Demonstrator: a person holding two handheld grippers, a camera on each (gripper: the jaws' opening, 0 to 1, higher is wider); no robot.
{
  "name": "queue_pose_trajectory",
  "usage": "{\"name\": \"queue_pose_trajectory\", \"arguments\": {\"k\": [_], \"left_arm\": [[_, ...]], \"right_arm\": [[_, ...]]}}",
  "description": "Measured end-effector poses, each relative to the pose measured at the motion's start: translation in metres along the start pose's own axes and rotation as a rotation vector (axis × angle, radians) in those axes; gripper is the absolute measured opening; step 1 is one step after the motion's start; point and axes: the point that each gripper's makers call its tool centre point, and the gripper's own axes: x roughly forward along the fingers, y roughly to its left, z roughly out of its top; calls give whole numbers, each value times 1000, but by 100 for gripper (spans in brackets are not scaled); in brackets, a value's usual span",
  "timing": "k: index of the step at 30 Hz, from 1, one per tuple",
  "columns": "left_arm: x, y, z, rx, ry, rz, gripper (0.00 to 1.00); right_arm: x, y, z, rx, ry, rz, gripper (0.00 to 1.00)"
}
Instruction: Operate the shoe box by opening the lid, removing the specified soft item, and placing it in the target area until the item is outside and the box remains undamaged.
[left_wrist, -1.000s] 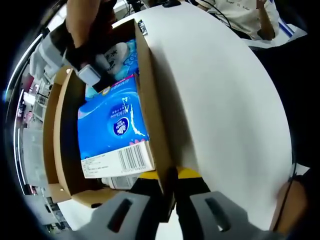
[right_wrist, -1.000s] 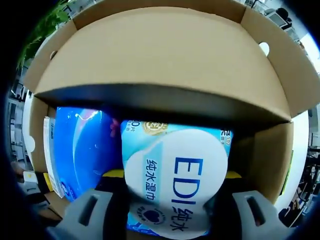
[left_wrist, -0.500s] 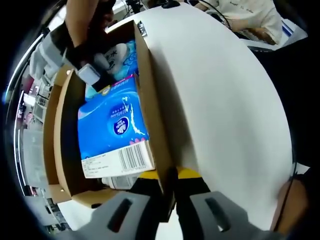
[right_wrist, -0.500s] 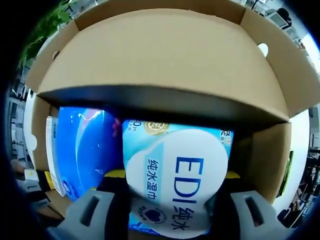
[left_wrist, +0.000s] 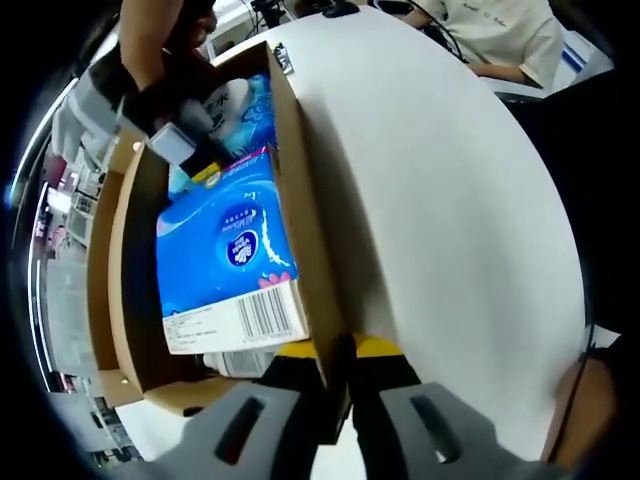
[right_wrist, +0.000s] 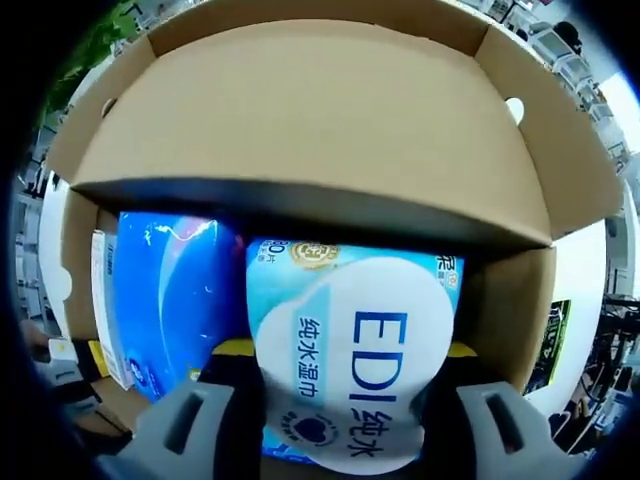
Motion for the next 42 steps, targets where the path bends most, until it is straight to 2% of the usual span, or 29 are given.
{"name": "queue_pose_trajectory", "arguments": {"k": [9, 13, 16, 18, 23, 27, 31, 42], "left_arm": [[-1, 0, 0, -12, -4, 4, 6], [-1, 0, 0, -9, -1, 5, 6], [-1, 0, 0, -8, -1, 5, 6], [-1, 0, 0, -8, -3, 5, 6], [-1, 0, -1, -6, -4, 4, 6], [-1, 0, -1, -7, -7, 4, 6], [-1, 0, -1, -7, -6, 4, 6], [-1, 1, -1, -8, -5, 4, 6]], "right_arm": [[-33, 2, 5, -13, -46, 7, 61], [-50, 5, 9, -55, -71, 9, 61], [-62, 7, 4, -73, -82, 14, 60], [-71, 8, 4, -99, -106, 12, 60], [-94, 15, 5, -251, -162, -26, 60], [-106, 17, -1, -317, -170, -39, 60], [-116, 11, -4, -382, -180, -48, 60], [-135, -19, -16, -456, -192, -79, 60]]}}
